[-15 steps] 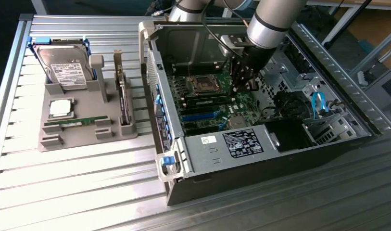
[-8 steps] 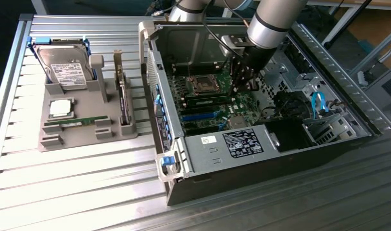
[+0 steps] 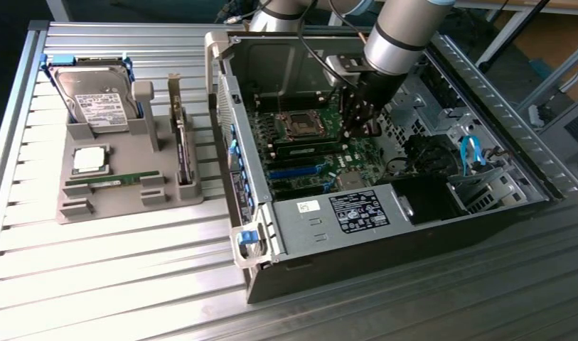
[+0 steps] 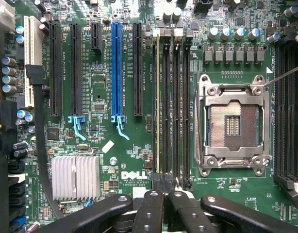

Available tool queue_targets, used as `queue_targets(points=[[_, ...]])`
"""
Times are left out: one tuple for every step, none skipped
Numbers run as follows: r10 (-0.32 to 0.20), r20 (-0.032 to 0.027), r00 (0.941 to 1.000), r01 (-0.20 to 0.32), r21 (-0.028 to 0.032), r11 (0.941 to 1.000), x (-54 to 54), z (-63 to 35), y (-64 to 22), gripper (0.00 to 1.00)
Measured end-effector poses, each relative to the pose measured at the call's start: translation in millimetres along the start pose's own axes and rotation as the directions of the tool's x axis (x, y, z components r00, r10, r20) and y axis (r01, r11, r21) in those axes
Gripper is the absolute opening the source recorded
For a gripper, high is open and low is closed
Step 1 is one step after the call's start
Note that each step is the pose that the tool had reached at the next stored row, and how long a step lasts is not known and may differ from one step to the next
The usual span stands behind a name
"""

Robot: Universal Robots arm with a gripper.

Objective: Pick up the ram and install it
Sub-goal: 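Press down the ram until it locks into place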

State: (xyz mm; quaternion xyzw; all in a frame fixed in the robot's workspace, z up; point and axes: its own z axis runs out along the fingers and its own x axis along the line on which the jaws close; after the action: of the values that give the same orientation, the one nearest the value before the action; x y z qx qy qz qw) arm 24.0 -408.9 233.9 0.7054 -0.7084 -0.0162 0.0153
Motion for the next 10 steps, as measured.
queue_targets(points=[[0.000, -0.0001, 1.0000, 0.000, 0.0000, 1.0000, 0.0, 0.0, 0.0, 0.10], [0.000, 0.0001, 1.0000, 0.000, 0.0000, 1.0000, 0.0, 0.1, 0.0, 0.10], [0.000, 0.0002, 1.0000, 0.000, 0.0001, 1.0000, 0.0, 0.2, 0.0, 0.10], [0.000, 0.0003, 1.0000, 0.000, 0.0001, 1.0000, 0.0, 0.5, 0.0, 0.10], [0.000, 0.0002, 1.0000, 0.000, 0.0000, 1.0000, 0.0, 0.6, 0.0, 0.10], [0.000, 0.0001, 1.0000, 0.000, 0.0001, 1.0000, 0.0, 0.7, 0.0, 0.10], [0.000, 0.0000, 1.0000, 0.000, 0.0000, 1.0000, 0.0, 0.7, 0.0, 0.10], [0.000, 0.0000, 1.0000, 0.000, 0.0000, 1.0000, 0.0, 0.7, 0.0, 0.10], [0.000, 0.0001, 1.0000, 0.000, 0.0000, 1.0000, 0.0, 0.8, 0.0, 0.10], [0.000, 0.0002, 1.0000, 0.000, 0.0000, 1.0000, 0.0, 0.8, 0.0, 0.10]])
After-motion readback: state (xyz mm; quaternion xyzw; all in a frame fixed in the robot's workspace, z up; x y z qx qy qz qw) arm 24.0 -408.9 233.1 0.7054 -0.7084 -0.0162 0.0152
